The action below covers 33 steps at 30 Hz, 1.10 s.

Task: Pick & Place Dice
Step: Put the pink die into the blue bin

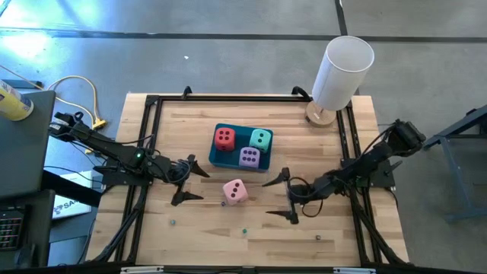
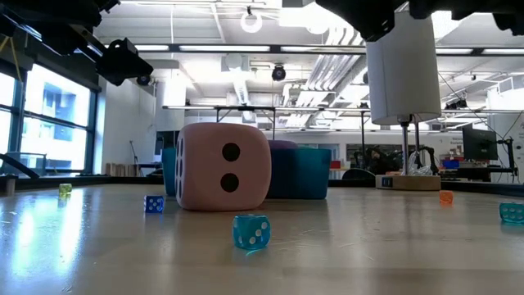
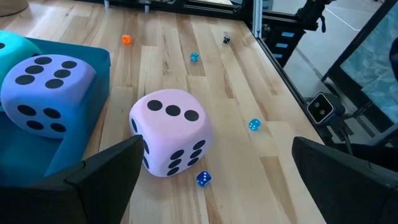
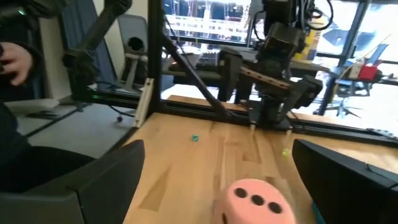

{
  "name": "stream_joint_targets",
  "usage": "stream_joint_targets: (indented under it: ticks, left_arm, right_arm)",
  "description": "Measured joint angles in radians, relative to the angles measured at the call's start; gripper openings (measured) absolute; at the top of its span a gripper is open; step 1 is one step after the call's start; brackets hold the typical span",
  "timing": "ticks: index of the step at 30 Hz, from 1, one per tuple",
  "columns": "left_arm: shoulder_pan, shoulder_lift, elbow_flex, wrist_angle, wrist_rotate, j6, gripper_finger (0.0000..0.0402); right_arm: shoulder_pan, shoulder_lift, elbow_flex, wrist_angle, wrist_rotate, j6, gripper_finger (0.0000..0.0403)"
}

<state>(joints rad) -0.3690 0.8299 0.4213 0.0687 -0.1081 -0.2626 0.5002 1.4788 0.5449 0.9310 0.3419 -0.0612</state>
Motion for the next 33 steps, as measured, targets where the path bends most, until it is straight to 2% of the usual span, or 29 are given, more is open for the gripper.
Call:
stream_joint_targets:
  ticks: [11,16,20,24,33]
  left_arm:
    - [0.0,0.0,0.0,0.0,0.0,0.0,0.04]
    - [-0.001,0.0,0.0,0.0,0.0,0.001,0.04]
    - [-0.003,0.0,0.0,0.0,0.002,0.001,0.04]
    - [-0.003,0.0,0.0,-0.001,0.002,0.002,0.04]
    - [-0.006,0.004,0.0,0.0,0.002,0.007,0.04]
  right_arm:
    - [0.037,0.119,0.002,0.111,0.019,0.042,0.04]
    - [0.045,0.169,0.068,0.109,0.061,0.022,0.04]
    - [0.063,0.183,0.162,-0.051,0.099,-0.011,0.04]
    - [0.086,0.183,0.247,-0.229,0.167,0.042,0.04]
    - [0.124,0.182,0.268,-0.294,0.277,0.232,0.04]
